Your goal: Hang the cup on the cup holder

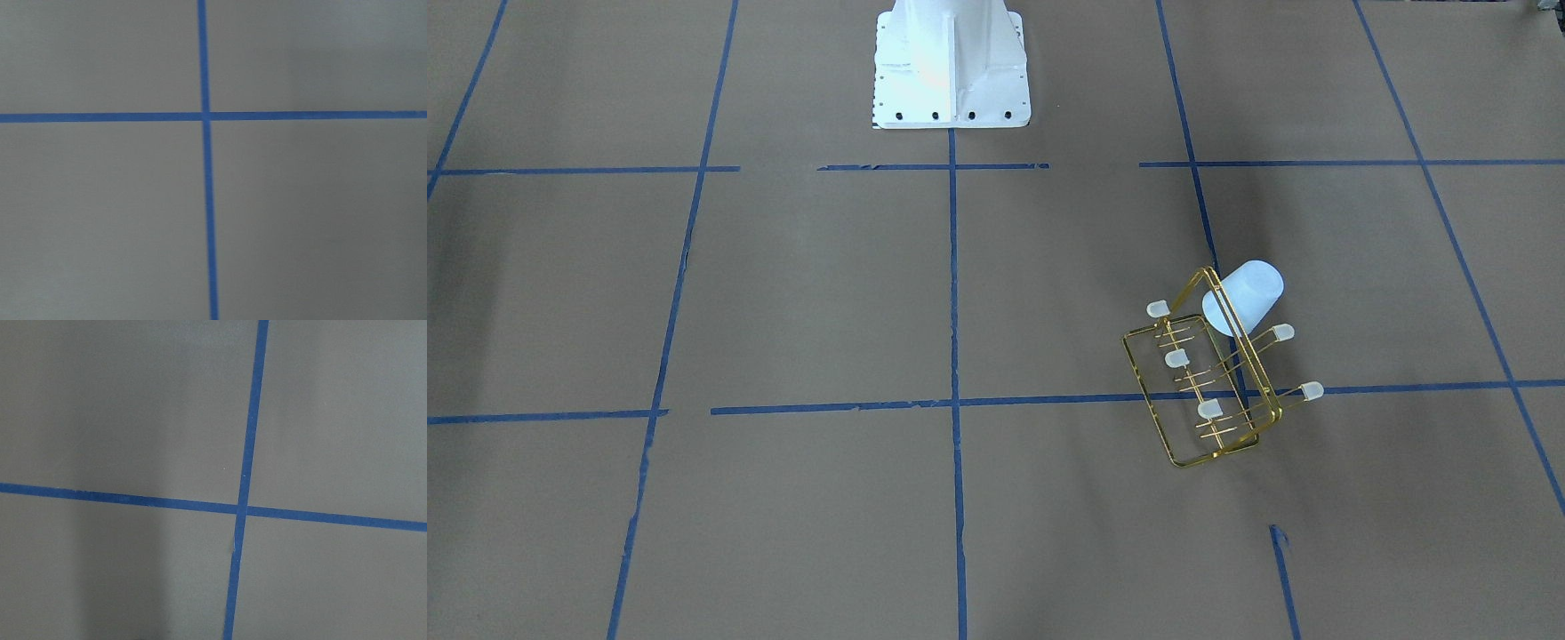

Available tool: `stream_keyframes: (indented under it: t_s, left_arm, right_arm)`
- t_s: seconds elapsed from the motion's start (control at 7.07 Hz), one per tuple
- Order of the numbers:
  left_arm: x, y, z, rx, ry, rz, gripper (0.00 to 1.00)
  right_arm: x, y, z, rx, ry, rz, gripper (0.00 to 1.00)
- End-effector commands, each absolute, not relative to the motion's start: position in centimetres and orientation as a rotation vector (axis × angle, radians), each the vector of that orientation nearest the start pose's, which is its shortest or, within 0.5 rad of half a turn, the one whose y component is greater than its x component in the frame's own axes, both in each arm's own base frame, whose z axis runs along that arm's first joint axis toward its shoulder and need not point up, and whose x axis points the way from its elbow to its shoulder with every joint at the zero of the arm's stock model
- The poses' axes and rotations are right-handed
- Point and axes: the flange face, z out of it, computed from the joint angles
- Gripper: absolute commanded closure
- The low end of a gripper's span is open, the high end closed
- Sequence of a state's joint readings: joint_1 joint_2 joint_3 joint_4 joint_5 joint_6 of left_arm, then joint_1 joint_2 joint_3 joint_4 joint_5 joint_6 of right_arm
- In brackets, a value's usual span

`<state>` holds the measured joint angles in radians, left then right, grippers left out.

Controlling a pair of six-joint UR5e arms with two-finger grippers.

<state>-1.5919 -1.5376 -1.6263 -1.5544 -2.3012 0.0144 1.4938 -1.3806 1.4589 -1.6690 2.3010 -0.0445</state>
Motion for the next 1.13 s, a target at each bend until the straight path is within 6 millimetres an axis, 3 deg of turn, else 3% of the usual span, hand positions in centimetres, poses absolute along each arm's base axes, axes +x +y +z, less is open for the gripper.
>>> stream_keyframes:
  t_s: [0.0,0.14,0.99]
  left_arm:
    - [-7.8,-49.1,63.6,0.052,0.722,0.008,0.0]
    - [-7.8,-50.5,61.6,0.09,0.709,0.022,0.0]
    - [-7.7,-51.0,61.5,0.091,0.713,0.028,0.0]
  right_arm:
    - [2.3,-57.3,62.5,-0.031,-0.73,-0.108,0.0]
    - [2.3,-57.3,62.5,-0.031,-0.73,-0.108,0.0]
    - [2.3,-57.3,62.5,-0.031,-0.73,-0.108,0.0]
